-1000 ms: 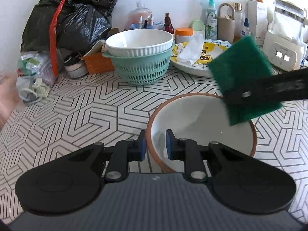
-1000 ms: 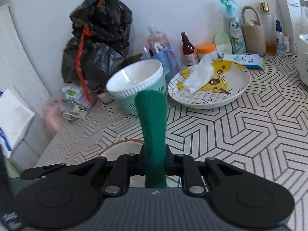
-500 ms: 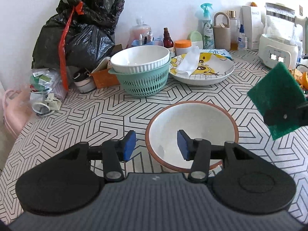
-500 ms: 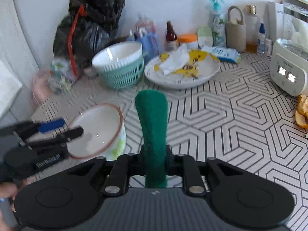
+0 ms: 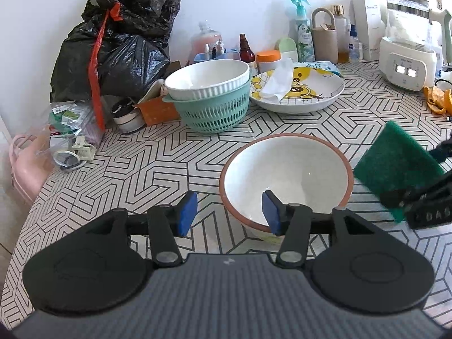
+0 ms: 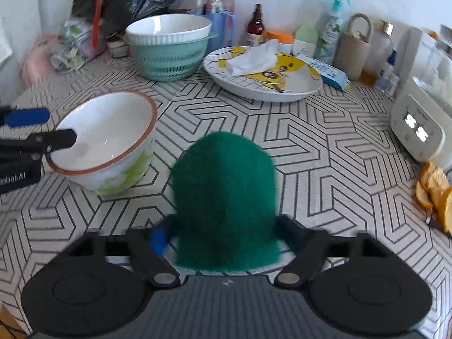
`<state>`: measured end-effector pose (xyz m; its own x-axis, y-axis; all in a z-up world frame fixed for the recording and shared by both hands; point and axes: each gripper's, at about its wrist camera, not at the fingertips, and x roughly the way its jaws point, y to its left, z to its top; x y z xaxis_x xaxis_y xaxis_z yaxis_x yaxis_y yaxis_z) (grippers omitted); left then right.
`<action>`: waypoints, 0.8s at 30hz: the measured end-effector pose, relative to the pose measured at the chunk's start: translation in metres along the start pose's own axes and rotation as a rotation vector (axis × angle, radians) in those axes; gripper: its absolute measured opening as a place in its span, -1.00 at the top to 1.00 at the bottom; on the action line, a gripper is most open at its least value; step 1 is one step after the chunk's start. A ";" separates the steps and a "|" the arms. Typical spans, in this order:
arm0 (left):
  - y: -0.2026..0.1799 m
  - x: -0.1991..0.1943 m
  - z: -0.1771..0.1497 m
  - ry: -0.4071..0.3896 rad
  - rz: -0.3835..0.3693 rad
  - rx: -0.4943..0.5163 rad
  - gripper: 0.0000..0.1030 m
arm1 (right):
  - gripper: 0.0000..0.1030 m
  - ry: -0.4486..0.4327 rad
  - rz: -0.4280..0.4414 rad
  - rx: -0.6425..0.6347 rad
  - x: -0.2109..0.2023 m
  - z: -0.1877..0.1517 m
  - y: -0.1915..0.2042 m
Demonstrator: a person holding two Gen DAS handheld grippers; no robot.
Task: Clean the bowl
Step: 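Set the bowl down on the table with the left tool while the right tool lifts the pad out, then lower the green pad beside the bowl and open the right tool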
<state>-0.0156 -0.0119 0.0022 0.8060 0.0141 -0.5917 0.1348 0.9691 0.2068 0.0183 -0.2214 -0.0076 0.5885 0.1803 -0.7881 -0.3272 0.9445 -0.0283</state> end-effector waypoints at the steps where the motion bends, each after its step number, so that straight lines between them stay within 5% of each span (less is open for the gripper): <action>1: -0.001 0.000 -0.001 0.001 0.001 0.002 0.02 | -0.84 0.000 0.004 -0.002 0.000 0.000 -0.002; 3: -0.002 -0.002 -0.002 0.000 0.001 0.005 0.00 | -0.99 0.000 0.012 -0.005 -0.001 -0.001 -0.005; 11: -0.004 -0.002 -0.002 -0.005 0.006 0.010 -0.03 | -0.99 -0.002 0.043 -0.020 -0.005 -0.003 -0.017; 13: -0.006 -0.002 -0.002 -0.008 0.003 0.001 -0.03 | -0.99 0.049 0.122 0.023 0.009 -0.002 -0.023; 18: -0.009 -0.007 0.001 -0.029 0.015 -0.009 -0.03 | -0.99 0.069 0.036 0.035 0.023 0.004 -0.016; 24: -0.009 -0.022 0.007 -0.089 0.001 -0.026 -0.03 | -0.99 0.041 0.092 -0.035 0.016 0.009 -0.008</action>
<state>-0.0298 -0.0224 0.0189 0.8545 -0.0058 -0.5195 0.1199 0.9751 0.1863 0.0367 -0.2234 -0.0150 0.5243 0.2532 -0.8131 -0.4047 0.9142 0.0238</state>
